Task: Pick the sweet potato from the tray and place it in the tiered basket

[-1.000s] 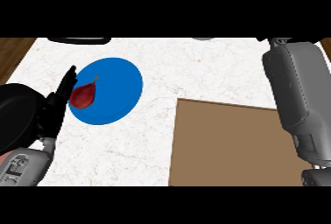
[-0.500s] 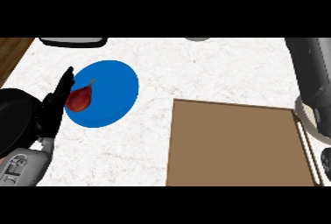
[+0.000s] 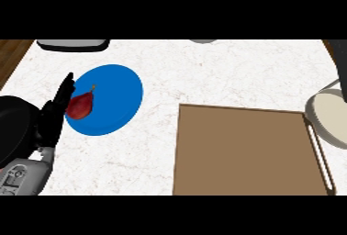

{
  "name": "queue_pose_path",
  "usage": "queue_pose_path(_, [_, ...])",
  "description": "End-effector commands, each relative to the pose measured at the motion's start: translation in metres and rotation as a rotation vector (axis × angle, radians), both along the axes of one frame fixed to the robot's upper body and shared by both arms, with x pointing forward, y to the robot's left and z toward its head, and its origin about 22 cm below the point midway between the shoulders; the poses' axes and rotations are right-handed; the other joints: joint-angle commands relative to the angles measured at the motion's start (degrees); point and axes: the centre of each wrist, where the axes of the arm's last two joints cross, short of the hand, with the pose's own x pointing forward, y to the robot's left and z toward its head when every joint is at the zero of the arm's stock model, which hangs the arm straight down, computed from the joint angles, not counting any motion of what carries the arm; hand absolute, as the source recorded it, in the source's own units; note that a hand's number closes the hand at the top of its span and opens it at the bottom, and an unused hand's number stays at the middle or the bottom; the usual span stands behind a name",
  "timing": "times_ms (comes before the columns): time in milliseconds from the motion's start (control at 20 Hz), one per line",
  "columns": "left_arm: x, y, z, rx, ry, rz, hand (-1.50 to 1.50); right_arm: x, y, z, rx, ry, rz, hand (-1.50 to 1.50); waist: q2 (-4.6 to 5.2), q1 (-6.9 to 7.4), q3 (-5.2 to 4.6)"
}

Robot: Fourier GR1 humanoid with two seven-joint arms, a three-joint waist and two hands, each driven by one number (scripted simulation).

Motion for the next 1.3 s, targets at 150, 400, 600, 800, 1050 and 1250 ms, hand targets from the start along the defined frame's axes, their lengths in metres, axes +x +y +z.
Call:
queue_pose_path(150, [-0.003, 0.008, -0.002, -0.007, -0.009, 0.009, 0.00, -0.005, -0.045, -0.004, -0.063, 0.173, -0.230, 1.50, -0.09, -0.32, -0.03])
queue_pose_path(400, [-0.012, 0.003, -0.003, 0.000, 0.007, 0.007, 0.00, -0.013, -0.076, -0.022, -0.102, 0.276, -0.322, 1.50, -0.72, -1.20, 0.02])
queue_pose_path(600, [-0.019, 0.011, 0.003, -0.017, 0.016, 0.002, 0.00, -0.025, -0.110, -0.003, -0.073, 0.298, -0.310, 1.50, -0.45, -0.40, 0.06])
queue_pose_path(800, [-0.006, 0.019, 0.004, 0.006, 0.008, 0.029, 0.00, -0.026, -0.104, -0.028, -0.038, 0.309, -0.205, 1.50, -0.62, -1.70, 0.03])
queue_pose_path(1050, [-0.014, 0.012, -0.015, -0.008, 0.008, 0.041, 0.00, -0.036, -0.115, -0.055, 0.072, 0.250, -0.143, 1.50, -0.84, -2.53, 0.01])
queue_pose_path(1250, [-0.006, 0.020, -0.007, -0.003, 0.011, 0.055, 0.00, -0.047, -0.118, -0.088, 0.146, 0.251, -0.128, 1.50, -0.97, -2.96, 0.01])
